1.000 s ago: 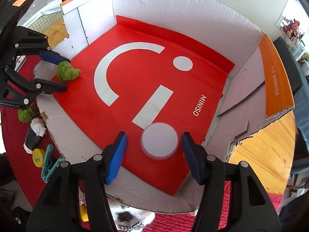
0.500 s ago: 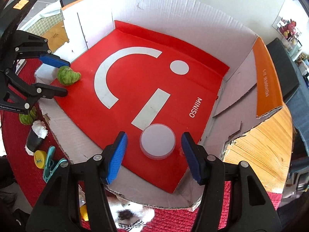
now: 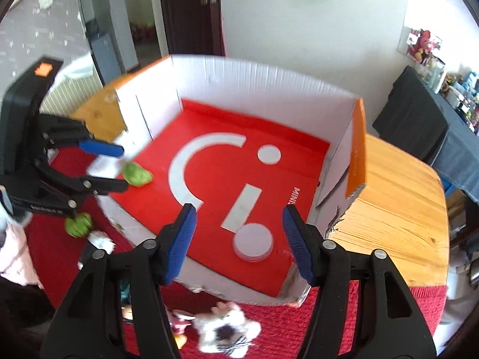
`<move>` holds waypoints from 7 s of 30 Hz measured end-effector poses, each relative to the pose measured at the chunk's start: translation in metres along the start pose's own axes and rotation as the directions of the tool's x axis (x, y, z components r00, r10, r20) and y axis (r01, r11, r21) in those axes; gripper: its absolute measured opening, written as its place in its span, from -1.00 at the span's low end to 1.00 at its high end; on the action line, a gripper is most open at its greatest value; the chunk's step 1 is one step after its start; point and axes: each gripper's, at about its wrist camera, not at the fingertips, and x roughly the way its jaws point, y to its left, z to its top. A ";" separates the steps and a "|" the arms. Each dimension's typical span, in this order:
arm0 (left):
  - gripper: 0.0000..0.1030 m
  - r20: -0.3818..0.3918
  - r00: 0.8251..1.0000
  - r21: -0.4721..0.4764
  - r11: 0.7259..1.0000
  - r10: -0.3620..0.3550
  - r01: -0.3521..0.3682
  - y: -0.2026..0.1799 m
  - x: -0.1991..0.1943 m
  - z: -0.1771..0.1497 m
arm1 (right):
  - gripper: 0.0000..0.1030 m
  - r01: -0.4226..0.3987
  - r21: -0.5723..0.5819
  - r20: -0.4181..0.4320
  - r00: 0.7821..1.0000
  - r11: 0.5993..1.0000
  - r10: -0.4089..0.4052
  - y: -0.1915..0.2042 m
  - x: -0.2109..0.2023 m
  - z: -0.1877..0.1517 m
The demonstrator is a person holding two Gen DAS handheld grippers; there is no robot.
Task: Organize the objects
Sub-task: 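Lift both open tools out of the box back toward the items, then close left tool on second green yarn ball while right tool grasps white plush toy, then carry the yarn ball and plush toy with both tools into the box, then open both tools to set the yarn ball and plush toy down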
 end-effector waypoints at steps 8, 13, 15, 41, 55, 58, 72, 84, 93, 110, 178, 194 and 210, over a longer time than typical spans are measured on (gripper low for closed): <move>-0.02 0.152 0.988 -0.074 0.997 0.034 -0.023 -0.016 -0.046 -0.027 | 0.43 0.003 0.056 0.154 0.988 0.998 -0.012 0.023 -0.041 -0.023; 0.13 0.221 0.974 -0.146 0.989 0.042 -0.009 -0.024 -0.068 -0.055 | 0.57 0.029 0.090 0.233 0.971 0.996 -0.050 0.036 -0.066 -0.047; 0.13 0.239 0.969 -0.176 0.984 0.063 -0.020 -0.025 -0.074 -0.065 | 0.67 0.042 0.114 0.266 0.961 0.993 -0.072 0.039 -0.078 -0.057; 0.83 0.235 0.957 -0.389 0.919 0.170 -0.068 -0.056 -0.044 -0.132 | 0.88 0.117 0.337 0.191 0.963 0.934 -0.189 0.042 -0.022 -0.134; 0.83 0.136 0.983 -0.435 0.899 0.125 -0.055 -0.026 -0.019 -0.133 | 0.88 0.213 0.272 0.057 0.970 0.939 -0.236 0.014 -0.002 -0.130; 0.83 0.123 0.984 -0.433 0.899 0.131 -0.065 -0.023 -0.016 -0.132 | 0.88 0.196 0.259 0.038 0.977 0.946 -0.212 0.011 0.003 -0.129; 0.48 0.055 0.992 -0.376 0.923 0.111 -0.082 -0.011 0.001 -0.125 | 0.88 0.158 0.207 -0.031 0.987 0.965 -0.155 0.004 0.021 -0.122; -0.31 0.067 0.992 -0.323 0.943 0.105 -0.078 -0.016 0.006 -0.120 | -0.12 0.108 0.162 -0.016 0.994 0.981 -0.107 0.013 0.029 -0.117; -0.36 0.094 0.991 -0.352 0.935 0.093 -0.054 -0.016 -0.004 -0.121 | -0.27 0.080 0.163 0.011 0.997 0.983 -0.083 0.016 0.020 -0.118; -0.36 0.184 0.976 -0.312 0.948 0.115 -0.053 -0.030 -0.035 -0.105 | -0.27 0.024 0.166 0.101 0.994 0.986 -0.041 0.021 -0.010 -0.105; -0.32 -0.155 0.987 -0.028 0.999 -0.030 0.026 -0.013 0.087 0.024 | -0.20 -0.256 -0.194 -0.289 0.938 0.947 0.194 0.045 0.122 0.000; -0.19 -0.150 0.988 -0.027 0.999 -0.028 0.024 -0.015 0.086 0.025 | -0.04 -0.236 -0.222 -0.283 0.944 0.946 0.169 0.053 0.129 -0.003; -0.11 -0.147 0.989 -0.042 0.999 0.008 -0.014 -0.015 0.082 0.027 | -0.03 -0.236 -0.241 -0.274 0.947 0.941 0.168 0.059 0.133 -0.001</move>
